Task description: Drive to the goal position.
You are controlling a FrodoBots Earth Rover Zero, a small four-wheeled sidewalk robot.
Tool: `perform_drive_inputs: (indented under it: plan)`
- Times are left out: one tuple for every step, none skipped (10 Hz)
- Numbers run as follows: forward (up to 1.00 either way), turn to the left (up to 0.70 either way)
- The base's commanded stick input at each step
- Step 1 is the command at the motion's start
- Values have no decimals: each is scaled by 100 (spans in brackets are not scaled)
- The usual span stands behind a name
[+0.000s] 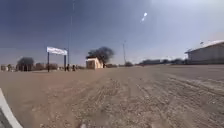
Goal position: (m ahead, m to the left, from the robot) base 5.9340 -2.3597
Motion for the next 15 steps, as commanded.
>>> perform_drive_inputs:
  plan:
    - [70, 0]
    - [70, -23]
    - [70, -9]
    - [70, 0]
    - [70, 0]
    - [70, 0]
    - [70, 0]
    - [70, 0]
    - [70, 0]
    - [70, 0]
    - [70, 0]
    - [70, 0]
    - [70, 0]
    - [70, 0]
    - [70, 0]
